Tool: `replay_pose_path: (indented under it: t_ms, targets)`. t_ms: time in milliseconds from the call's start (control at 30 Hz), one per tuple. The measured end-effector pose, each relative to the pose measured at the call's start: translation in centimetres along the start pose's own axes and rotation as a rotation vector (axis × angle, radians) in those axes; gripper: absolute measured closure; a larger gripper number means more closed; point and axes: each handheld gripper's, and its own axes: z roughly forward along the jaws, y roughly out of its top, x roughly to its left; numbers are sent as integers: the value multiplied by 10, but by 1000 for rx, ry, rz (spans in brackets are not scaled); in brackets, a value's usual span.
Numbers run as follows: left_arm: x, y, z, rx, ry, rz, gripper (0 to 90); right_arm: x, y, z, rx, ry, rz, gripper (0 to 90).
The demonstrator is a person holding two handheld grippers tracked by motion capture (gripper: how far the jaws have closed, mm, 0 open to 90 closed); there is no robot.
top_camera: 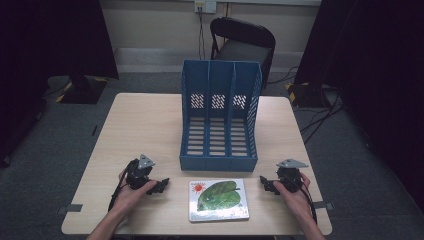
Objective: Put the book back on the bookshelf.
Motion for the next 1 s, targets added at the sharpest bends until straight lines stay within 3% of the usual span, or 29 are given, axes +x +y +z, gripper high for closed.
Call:
replay_pose_path:
  t_ms: [233,400,500,600,767,833,1000]
  targets:
    - [-1,2,0,8,-3,-4,15,0,0,-1,8,-3,4,93]
    - [-3,6,-4,5,-32,15,169,0,2,-3,17,-11,4,164]
    - [-4,6,-7,12,-53,-1,168,2,4,-6,13,-28,-10,180]
    - [-7,7,-14,3,-67,0,198,5,5,-11,6,3,1,198]
    - [-19,12,-26,-36,-126,-28,233,18,6,-22,16,57,-39,195]
    - [-27,18,-30,-48,-136,-18,243,22,8,-30,-9,65,-48,201]
    - [-52,23,-37,-52,-221,36,313,35,7,-47,-43,131,-54,241]
